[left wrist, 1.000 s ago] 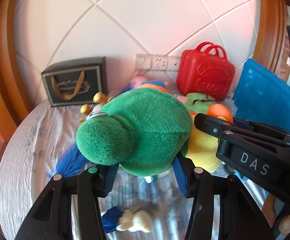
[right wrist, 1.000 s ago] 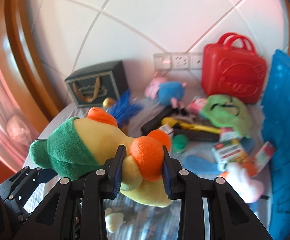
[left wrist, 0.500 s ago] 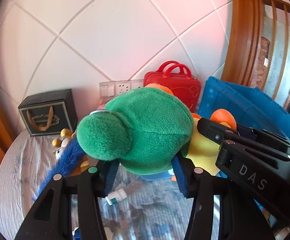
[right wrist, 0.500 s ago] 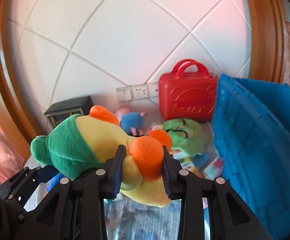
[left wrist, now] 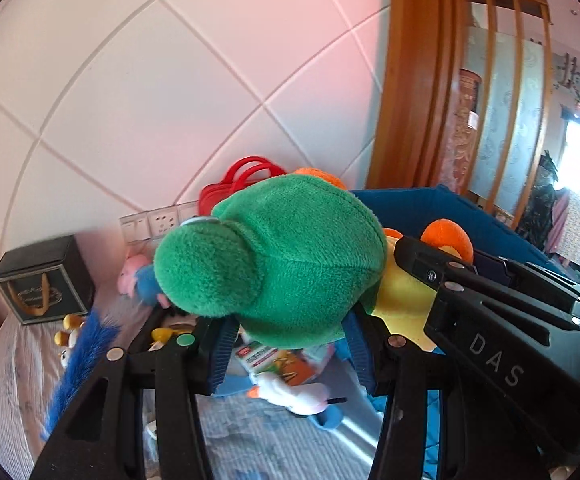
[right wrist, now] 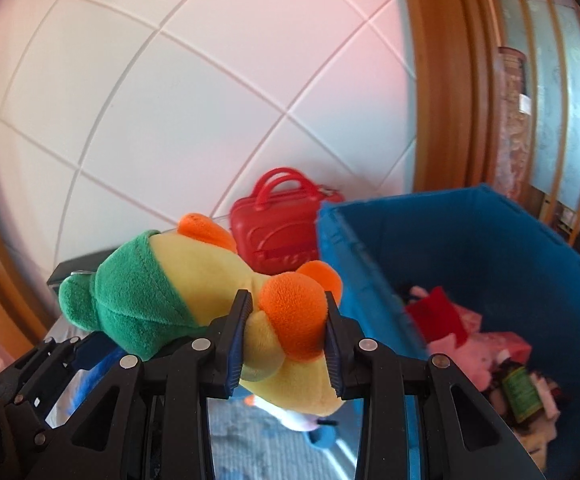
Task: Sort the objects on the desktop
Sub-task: 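Lift the plush duck with both tools and carry it over the blue crate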
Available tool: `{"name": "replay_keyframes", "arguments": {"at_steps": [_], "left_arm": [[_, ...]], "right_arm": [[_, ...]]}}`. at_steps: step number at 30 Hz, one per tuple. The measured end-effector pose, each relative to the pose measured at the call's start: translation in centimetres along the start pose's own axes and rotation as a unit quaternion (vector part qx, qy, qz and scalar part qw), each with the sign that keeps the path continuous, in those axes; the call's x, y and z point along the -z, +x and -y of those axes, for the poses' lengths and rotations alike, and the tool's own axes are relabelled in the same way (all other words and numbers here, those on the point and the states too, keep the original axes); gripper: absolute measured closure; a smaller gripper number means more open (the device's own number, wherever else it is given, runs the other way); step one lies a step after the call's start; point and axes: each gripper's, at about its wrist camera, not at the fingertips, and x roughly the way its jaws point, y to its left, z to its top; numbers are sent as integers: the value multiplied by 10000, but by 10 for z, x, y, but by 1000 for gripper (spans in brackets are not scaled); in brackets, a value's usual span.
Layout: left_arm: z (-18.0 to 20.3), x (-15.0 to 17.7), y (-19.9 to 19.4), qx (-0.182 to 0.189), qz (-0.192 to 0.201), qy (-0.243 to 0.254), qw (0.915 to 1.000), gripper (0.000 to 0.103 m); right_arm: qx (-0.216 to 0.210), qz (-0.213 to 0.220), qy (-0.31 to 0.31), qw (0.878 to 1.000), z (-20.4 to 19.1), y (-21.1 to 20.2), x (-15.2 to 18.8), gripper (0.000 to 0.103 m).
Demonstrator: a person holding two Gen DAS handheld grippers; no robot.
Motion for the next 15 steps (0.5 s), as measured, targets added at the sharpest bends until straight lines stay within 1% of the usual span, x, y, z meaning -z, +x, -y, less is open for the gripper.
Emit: {"name": "replay_keyframes", "arguments": {"at_steps": [7,15], "left_arm": [[67,-23,-8,445,97,301,9985,54],[144,-33,-9,878,2,612,9943,54]], "right_arm": [[474,256,251,9982,54,-39,-19,70],[1038,370,563,9923,122,-74,-26,70]]}}
